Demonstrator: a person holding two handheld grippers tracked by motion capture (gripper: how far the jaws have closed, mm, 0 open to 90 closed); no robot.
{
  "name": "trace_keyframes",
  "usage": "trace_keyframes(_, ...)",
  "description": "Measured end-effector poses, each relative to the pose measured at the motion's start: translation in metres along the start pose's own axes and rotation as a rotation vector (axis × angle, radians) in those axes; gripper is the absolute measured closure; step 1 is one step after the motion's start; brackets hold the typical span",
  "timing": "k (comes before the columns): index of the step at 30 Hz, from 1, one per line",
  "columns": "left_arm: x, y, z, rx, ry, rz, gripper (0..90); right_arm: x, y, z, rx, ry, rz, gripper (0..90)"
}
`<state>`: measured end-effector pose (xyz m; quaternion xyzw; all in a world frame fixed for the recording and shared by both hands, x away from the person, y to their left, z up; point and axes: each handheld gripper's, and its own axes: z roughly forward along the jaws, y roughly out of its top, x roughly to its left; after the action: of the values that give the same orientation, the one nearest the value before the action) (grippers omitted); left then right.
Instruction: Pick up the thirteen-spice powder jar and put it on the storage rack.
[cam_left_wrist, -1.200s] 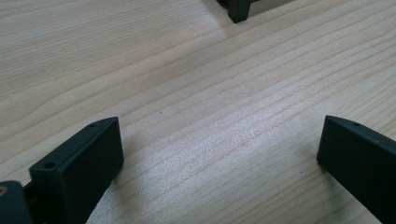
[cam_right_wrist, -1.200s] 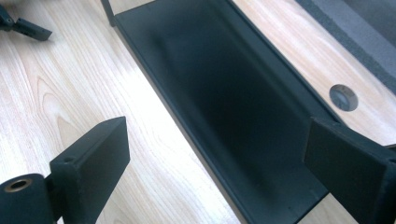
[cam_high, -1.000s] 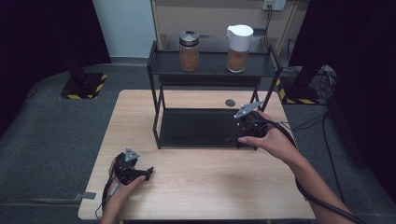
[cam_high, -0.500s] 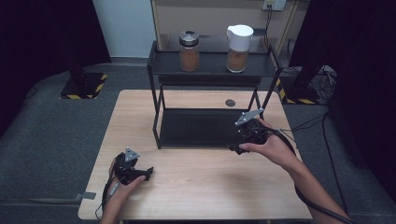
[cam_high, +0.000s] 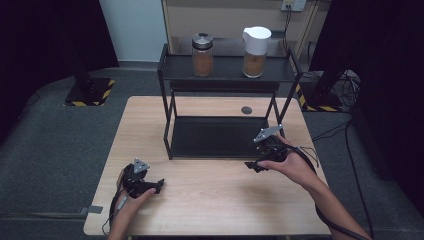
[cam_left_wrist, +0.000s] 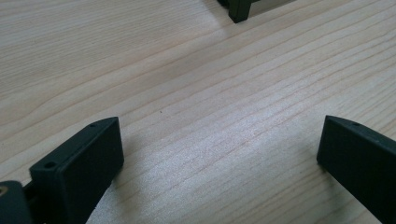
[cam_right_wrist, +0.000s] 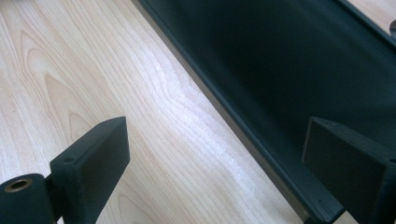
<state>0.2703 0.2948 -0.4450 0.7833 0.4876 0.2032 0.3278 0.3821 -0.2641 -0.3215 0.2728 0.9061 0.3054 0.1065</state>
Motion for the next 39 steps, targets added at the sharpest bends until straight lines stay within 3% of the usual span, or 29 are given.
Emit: trace_keyframes(39,-0.001,0.0,0.0,0.0,0.005,0.0,0.0,-0.003,-0.058,0.032,-0.018,0.062,0.087,7.8)
